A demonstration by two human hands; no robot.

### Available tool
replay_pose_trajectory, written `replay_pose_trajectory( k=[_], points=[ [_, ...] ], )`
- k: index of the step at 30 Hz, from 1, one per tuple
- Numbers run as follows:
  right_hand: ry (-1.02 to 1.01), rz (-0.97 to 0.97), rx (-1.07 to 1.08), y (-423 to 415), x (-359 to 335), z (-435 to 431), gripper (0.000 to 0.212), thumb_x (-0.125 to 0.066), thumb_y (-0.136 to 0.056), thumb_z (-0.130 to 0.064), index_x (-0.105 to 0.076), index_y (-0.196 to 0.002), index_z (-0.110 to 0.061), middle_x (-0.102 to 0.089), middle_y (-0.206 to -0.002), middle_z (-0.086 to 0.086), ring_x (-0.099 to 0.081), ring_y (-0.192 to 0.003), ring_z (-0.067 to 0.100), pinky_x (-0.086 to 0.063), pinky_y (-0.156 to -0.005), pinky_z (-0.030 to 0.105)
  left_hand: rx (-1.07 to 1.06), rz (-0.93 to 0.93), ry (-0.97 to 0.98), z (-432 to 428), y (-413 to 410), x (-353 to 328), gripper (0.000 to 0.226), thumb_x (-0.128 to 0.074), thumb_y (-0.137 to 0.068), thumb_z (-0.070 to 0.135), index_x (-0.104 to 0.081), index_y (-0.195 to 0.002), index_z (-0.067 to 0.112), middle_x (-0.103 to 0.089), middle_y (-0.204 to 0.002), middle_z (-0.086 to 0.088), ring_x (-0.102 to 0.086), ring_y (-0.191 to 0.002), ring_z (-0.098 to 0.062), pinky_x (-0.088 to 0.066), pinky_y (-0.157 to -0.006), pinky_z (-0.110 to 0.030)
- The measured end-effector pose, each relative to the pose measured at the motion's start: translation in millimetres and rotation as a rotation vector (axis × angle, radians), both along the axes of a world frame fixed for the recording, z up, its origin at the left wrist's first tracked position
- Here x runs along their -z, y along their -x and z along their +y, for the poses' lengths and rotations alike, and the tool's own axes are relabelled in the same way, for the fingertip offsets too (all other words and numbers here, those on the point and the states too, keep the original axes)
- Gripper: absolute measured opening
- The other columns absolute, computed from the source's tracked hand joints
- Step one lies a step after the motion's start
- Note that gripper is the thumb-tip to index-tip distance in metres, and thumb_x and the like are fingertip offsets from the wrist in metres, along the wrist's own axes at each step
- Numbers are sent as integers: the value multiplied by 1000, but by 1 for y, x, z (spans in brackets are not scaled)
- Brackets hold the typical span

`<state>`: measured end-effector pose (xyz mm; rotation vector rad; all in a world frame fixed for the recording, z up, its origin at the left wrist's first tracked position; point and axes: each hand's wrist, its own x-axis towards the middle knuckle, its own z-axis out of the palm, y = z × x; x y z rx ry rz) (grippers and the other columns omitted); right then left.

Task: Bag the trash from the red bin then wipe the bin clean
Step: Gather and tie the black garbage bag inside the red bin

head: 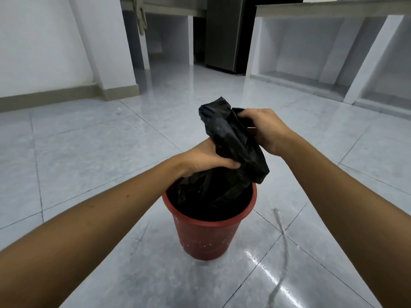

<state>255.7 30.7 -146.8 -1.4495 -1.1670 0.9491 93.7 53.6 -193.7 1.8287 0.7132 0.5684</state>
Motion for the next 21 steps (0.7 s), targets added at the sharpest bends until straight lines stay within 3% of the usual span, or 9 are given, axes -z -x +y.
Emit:
replay_pose_trajectory(
  k=[2,4,6,8,10,12,16,19,21],
  points=[
    [42,21,-110,-2,-5,-3,17,-58,-81,-26,-69,-86,-14,-63,-74,-1,-57,-67,15,-43,-67,28,-195,-120,-61,2,-4,4,50,-78,-72,8,-61,-118,13,-68,-116,-3,-64,-106,-11,-52,-87,-20],
    [36,85,-136,-8,-7,0,21,-55,-74,-32,-67,-84,-18,-66,-84,-3,-56,-75,13,-41,-72,28,-317,-206,-81,8,-4,8,44,-76,-74,8,-61,-116,12,-67,-113,-3,-63,-100,-12,-52,-83,-19],
    [56,97,-27,-16,-5,4,30,-53,-77,-35,-70,-99,-23,-65,-111,-2,-57,-94,16,-43,-80,30,-340,-213,-70,14,0,11,41,-76,-75,10,-61,-114,15,-66,-105,2,-63,-92,-5,-52,-74,-10],
    [167,-26,77,-21,6,5,31,-55,-84,-30,-62,-114,-28,-56,-122,1,-54,-104,20,-45,-83,31,-327,-217,-8,17,5,12,43,-76,-75,10,-62,-115,15,-66,-106,1,-63,-96,-9,-52,-79,-15],
    [247,-30,-15,-24,21,2,39,-54,-85,-16,-58,-123,-28,-54,-116,4,-54,-98,21,-48,-76,30,-288,-225,54,19,7,13,40,-74,-76,8,-63,-113,18,-68,-107,2,-63,-102,-15,-52,-84,-22],
    [241,64,-151,-25,33,-1,42,-49,-89,-7,-60,-125,-23,-59,-102,6,-56,-87,19,-50,-67,27,-204,-199,96,21,9,13,37,-72,-77,6,-64,-111,20,-69,-104,6,-65,-101,-13,-53,-80,-18],
    [87,78,-133,-15,31,0,13,-58,-92,-1,-63,-97,-11,-64,-75,7,-60,-55,13,-52,-53,21,-194,-183,86,21,7,11,40,-75,-75,8,-64,-112,19,-69,-102,8,-65,-97,-7,-53,-75,-14],
    [-88,187,-91,-2,20,7,15,-64,-87,3,-61,-85,-12,-68,-67,2,-62,-50,10,-53,-50,19,-256,-128,27,22,2,13,44,-80,-71,18,-64,-112,18,-68,-111,2,-63,-103,-11,-50,-85,-22],
    [-105,182,-163,5,13,7,16,-64,-87,2,-63,-85,-14,-71,-66,-2,-63,-51,8,-52,-49,16,-207,-70,31,23,0,18,33,-75,-76,22,-65,-107,23,-66,-112,2,-61,-106,-13,-49,-90,-26]
  ],
)
